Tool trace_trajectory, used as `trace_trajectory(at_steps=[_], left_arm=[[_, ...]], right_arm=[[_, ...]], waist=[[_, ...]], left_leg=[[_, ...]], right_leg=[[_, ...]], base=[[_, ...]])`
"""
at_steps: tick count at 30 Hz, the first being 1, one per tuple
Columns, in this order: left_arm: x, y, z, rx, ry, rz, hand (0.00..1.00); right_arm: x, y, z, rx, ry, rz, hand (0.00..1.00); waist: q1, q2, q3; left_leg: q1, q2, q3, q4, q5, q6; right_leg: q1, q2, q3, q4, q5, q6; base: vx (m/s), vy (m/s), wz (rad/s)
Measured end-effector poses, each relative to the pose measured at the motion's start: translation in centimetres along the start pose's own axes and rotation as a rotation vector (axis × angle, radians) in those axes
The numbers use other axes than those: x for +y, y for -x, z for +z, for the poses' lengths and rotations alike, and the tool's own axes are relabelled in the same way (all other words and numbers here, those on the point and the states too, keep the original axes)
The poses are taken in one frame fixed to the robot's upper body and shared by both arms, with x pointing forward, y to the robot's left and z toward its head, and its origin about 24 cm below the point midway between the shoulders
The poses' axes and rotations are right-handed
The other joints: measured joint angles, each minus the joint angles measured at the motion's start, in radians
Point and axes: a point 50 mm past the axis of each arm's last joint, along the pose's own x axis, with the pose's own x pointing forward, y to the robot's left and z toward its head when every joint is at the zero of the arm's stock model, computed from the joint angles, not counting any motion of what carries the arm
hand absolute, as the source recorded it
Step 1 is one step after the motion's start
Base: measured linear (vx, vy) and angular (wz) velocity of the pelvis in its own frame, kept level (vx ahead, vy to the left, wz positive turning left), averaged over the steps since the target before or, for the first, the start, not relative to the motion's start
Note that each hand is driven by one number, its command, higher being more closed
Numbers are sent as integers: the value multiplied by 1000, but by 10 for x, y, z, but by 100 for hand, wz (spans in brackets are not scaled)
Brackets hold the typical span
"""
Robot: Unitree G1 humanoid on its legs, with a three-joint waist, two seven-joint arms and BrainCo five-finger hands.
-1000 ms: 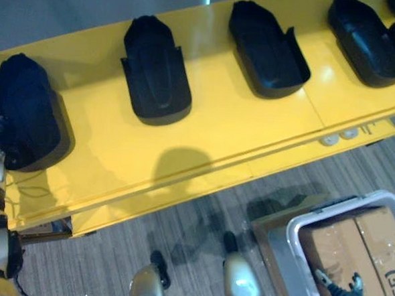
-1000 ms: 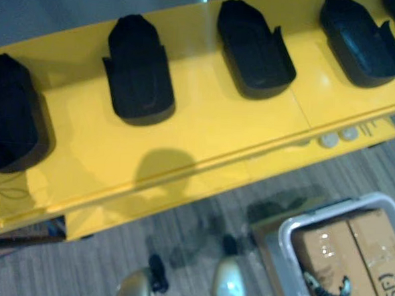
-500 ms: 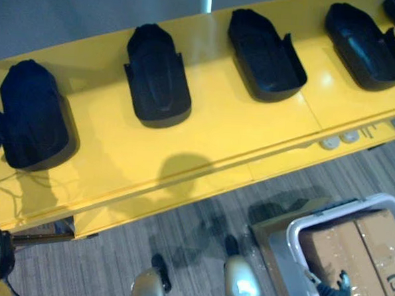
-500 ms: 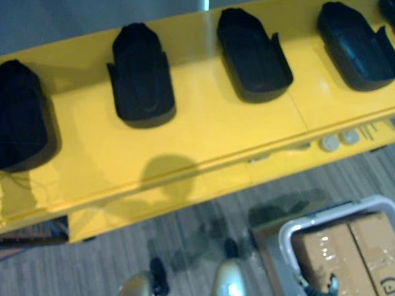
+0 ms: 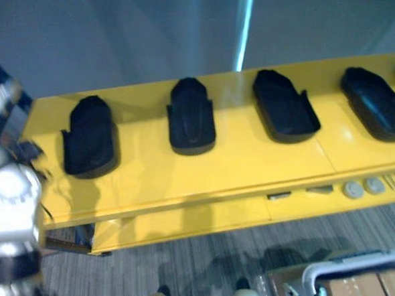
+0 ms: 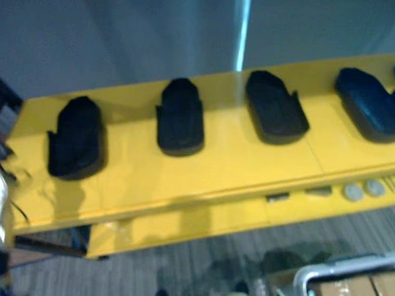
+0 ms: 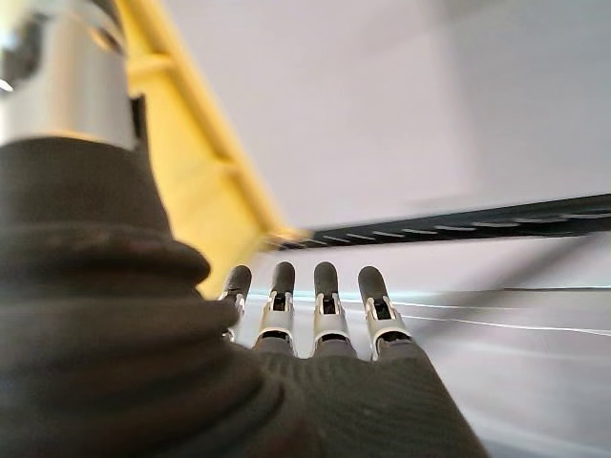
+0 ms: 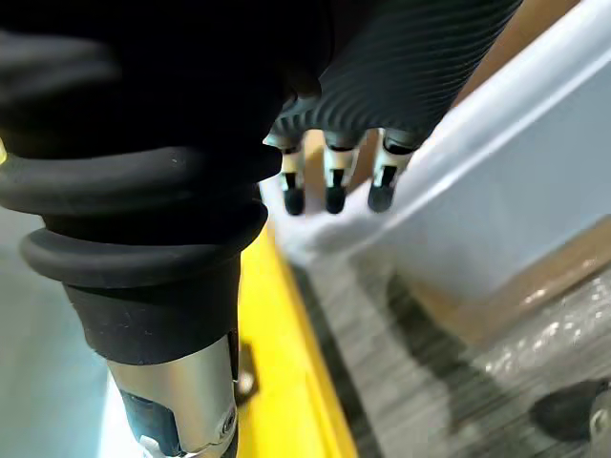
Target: Walk over and take plastic housings, then place them on the shelf
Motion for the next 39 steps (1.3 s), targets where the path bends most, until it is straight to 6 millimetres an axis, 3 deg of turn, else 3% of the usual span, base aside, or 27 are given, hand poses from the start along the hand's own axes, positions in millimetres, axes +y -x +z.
trace_trajectory(at_steps=[4,8,12,13,22,26,35,39], left_arm=[[0,48,-16,168,6,-190,0],[-8,58,-20,229,77,-272,0],[-12,61,-26,276,156,-269,0],[-15,63,-28,287,174,-266,100],[-46,72,-54,439,227,-376,100],[-44,64,-76,497,121,-421,100],[-43,50,-97,542,45,-378,100],[-36,33,-104,530,5,-316,100]], right_arm=[[-1,2,-1,-4,11,-17,0],[-3,3,-3,5,14,-20,0],[-6,5,-11,37,21,-31,0],[-7,5,-13,43,25,-32,0],[-15,6,-25,89,74,-43,0],[-12,1,-19,62,89,-14,0],[-16,-6,-12,34,106,-3,0],[-13,-8,-9,26,103,8,0]], waist=[[39,-20,-10],[33,-25,-16],[31,-21,-23],[30,-22,-24],[26,-47,-34],[9,-48,-35],[-2,-38,-39],[-18,-39,-39]], left_leg=[[-1,-17,-43,-7,5,5],[-2,-27,-23,-23,4,17],[-2,-27,-14,-44,41,14],[-3,-27,-13,-47,44,16],[5,-30,19,-84,60,13],[35,-29,41,-93,65,15],[60,-28,72,-143,100,15],[77,-29,75,-187,129,14]], right_leg=[[39,-15,-52,-4,0,0],[49,-32,-75,-21,0,2],[34,-32,-79,-21,3,4],[30,-29,-78,-21,3,5],[12,-30,-52,-20,7,6],[13,-38,-41,-18,7,6],[-18,-36,-17,-3,9,5],[-24,-31,-17,0,11,3]], base=[[-51,9,36],[-90,14,13],[-39,-3,1],[0,0,0],[37,2,-7],[37,14,-14],[-41,1,-10],[-49,-8,-2]])
